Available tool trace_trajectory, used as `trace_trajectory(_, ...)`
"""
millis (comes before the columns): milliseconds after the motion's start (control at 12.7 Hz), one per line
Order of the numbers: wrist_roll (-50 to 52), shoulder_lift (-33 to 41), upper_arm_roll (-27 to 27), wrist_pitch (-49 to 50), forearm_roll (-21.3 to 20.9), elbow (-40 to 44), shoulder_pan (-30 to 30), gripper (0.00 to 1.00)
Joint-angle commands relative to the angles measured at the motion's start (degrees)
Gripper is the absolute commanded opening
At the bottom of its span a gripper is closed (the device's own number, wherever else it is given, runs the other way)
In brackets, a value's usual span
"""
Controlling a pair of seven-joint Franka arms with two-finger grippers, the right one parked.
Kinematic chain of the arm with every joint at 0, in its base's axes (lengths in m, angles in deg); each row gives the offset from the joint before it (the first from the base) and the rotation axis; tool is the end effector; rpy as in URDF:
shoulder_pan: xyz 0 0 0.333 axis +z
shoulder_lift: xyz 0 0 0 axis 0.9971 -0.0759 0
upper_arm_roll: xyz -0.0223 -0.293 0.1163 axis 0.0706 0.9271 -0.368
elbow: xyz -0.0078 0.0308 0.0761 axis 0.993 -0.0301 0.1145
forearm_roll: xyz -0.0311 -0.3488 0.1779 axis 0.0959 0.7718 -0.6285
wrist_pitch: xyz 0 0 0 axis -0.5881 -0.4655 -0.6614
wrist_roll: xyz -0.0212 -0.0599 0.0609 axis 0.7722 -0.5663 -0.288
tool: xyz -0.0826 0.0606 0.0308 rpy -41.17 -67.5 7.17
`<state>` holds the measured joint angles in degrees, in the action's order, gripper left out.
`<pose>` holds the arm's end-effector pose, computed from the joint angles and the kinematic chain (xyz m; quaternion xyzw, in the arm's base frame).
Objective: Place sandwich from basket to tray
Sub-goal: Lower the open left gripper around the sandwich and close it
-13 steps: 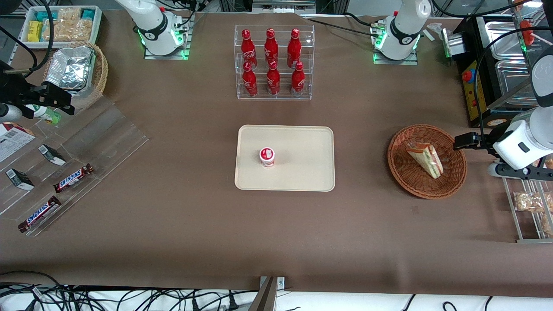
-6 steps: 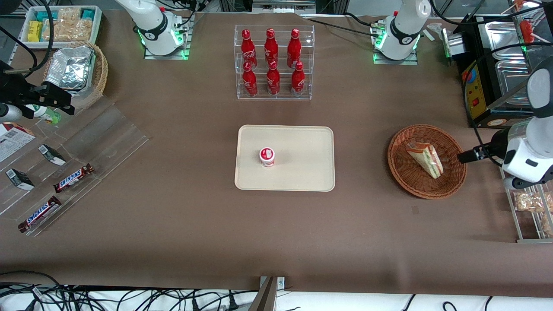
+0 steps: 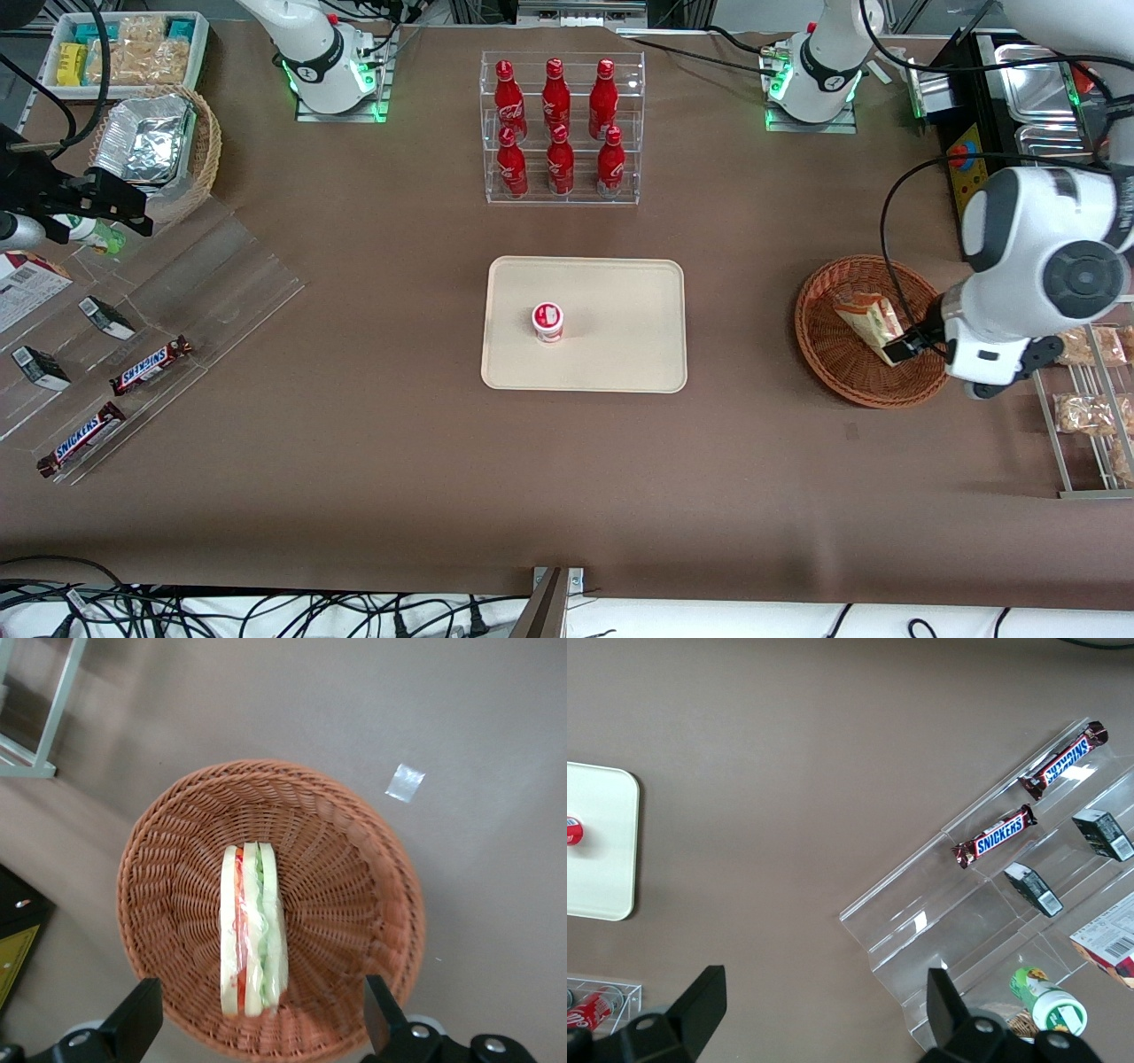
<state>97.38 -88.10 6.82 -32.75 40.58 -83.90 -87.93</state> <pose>0.6265 -0.0119 0.3566 -0.9553 -0.2762 0.0470 0.0946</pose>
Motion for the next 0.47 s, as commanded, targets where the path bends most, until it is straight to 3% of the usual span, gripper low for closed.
trace_trajectory(0, 1.9, 5.3, 1.3, -9.0, -4.0, -13.1, 0.1, 1.00)
trace_trajectory(395, 6.2, 5.3, 2.5, -14.5, -10.8, -19.5, 0.1, 1.00)
